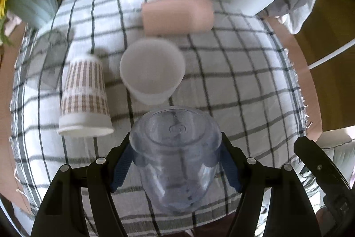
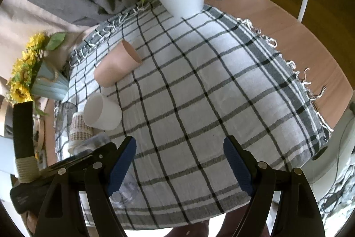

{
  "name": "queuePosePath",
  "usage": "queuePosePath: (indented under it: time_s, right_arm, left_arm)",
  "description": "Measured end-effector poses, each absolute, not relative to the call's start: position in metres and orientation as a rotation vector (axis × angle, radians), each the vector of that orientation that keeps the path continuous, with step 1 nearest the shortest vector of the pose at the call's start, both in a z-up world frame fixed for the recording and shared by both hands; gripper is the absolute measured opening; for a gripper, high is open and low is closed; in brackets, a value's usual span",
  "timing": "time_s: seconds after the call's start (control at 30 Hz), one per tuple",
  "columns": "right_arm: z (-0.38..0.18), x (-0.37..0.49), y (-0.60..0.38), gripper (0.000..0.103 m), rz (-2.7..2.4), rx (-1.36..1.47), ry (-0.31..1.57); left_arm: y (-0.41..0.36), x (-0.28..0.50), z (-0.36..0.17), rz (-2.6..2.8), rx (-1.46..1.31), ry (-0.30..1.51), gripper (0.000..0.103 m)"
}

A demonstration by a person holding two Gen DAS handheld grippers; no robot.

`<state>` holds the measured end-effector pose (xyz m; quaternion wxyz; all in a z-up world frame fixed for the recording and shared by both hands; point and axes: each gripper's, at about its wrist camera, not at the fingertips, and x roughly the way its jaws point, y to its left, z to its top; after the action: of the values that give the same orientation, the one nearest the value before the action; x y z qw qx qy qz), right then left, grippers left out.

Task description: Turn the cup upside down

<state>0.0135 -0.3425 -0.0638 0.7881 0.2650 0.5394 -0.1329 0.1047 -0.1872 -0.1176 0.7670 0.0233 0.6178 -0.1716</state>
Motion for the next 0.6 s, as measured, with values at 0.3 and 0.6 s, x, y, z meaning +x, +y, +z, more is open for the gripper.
queuePosePath:
  time_s: [0.3, 0.6]
  right_arm:
    - [-0.049, 0.012, -0.347, 0.081, -0.319, 0.555, 1.114]
    - [-0.050, 0.003, -0.350, 0.081, -0.347, 0.560, 1.126]
  left_arm:
    - [-0.193, 0.105, -0.097, -0.413, 0.098, 1.211, 0.071]
    - [-0.200, 0.100, -0.098, -0.414, 0.147, 1.196, 0.071]
